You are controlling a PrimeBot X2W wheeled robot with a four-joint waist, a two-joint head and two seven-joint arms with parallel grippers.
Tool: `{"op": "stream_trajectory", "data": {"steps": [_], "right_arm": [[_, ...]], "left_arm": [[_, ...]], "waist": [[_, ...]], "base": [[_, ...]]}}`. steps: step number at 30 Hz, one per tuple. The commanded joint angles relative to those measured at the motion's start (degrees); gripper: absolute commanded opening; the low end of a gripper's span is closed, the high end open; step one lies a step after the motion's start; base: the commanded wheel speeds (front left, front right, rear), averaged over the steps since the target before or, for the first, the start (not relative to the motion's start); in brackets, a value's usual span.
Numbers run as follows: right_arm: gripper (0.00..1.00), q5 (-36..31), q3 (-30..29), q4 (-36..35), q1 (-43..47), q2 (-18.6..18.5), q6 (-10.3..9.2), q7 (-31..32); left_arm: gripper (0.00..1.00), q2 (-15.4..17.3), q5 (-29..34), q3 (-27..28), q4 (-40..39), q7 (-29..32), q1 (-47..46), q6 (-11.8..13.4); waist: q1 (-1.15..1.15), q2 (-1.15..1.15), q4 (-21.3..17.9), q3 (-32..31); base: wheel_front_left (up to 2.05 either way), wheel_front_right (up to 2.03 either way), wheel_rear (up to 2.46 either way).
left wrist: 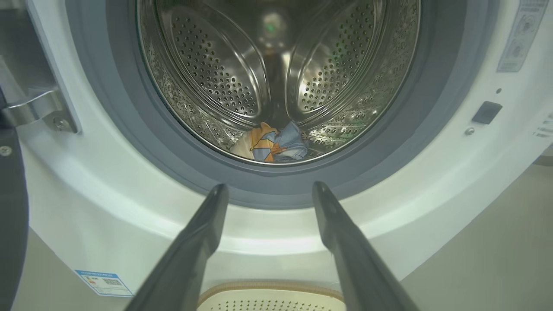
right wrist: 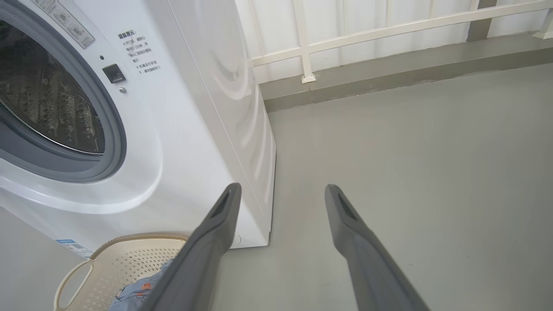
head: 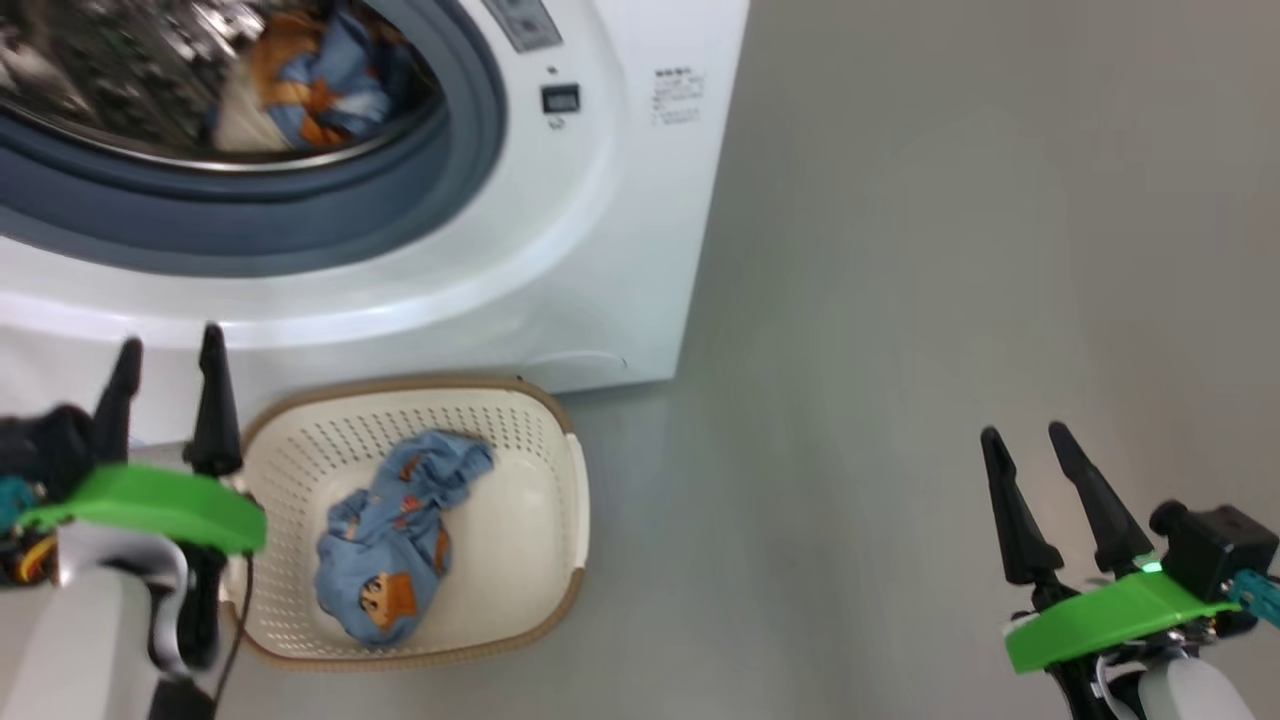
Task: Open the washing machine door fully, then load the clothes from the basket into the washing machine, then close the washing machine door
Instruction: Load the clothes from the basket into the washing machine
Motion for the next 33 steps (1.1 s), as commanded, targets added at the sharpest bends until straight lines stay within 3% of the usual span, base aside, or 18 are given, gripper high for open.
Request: {"op": "stream_trajectory", "data": {"steps": [1,33], "right_arm": [[1.00,0.40,0.87,-1.07,1.09,-1.04,0.09,-0.44],[1.00,1.64,-2.48,-1.09,10.62,-3.74,0.09,-0.44]], "left_arm": [[1.00,1.78,0.49,1.65,-2.22,-0.32,1.09,-0.09],[1.00,-0.14,2.26,3.38,-16.32,-0.32,26.24,-0.09]], "waist": [[0.00,0.00,2.47,-3.17],[0.00,0.00,6.72,-13.38]], "base": [[0.00,0.00,0.00],[0.00,0.00,0.00]]}}
